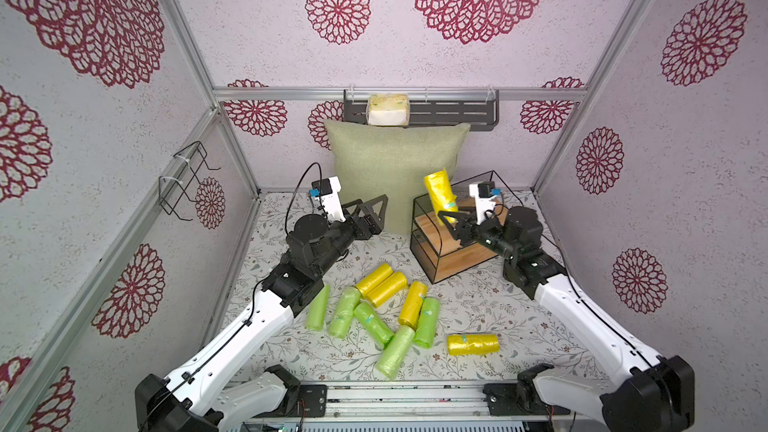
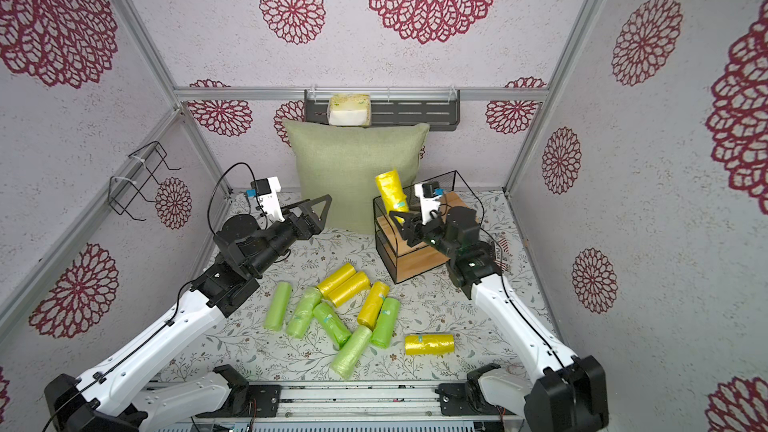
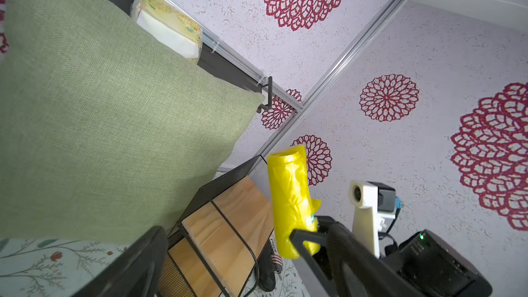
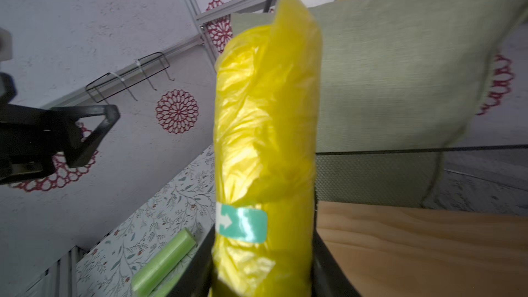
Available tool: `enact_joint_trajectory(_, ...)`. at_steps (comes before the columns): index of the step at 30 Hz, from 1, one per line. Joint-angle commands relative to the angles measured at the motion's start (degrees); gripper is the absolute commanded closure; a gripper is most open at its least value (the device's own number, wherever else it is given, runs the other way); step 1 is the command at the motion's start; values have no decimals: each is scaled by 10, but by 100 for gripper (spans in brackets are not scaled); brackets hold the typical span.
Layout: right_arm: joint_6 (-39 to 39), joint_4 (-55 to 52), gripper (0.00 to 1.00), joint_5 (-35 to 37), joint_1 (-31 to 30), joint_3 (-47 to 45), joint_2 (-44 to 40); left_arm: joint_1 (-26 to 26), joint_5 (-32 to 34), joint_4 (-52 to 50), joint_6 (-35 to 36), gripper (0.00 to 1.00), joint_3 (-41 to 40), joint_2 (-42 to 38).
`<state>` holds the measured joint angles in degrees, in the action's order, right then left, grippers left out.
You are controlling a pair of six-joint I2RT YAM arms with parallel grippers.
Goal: Sort the rolls of trash bags by color and place them on the shelf
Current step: Pick up the roll of trash bags from the center of the board, then place the roll of trash bags on the shelf.
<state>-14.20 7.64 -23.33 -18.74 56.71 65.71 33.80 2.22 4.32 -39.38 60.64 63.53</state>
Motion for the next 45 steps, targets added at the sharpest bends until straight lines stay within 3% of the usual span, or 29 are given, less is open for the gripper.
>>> enact_joint_trajectory(1,75,-123,70,22,68,52,-23,-3,14,-79,85,8,21,0)
enact_joint_trajectory(8,186,-288,68,160,133,131,22,-3,1,-121,118,8,30,16)
enact_joint_trajectory(15,277,-305,66,290,136,176,86,-3,-2,-128,122,8,29,27)
enact_joint_trajectory(27,409,-250,63,353,123,180,162,-3,-4,-123,116,8,25,46)
enact_joint_trajectory(45,483,-211,57,438,106,191,233,-3,-4,-128,115,8,31,58)
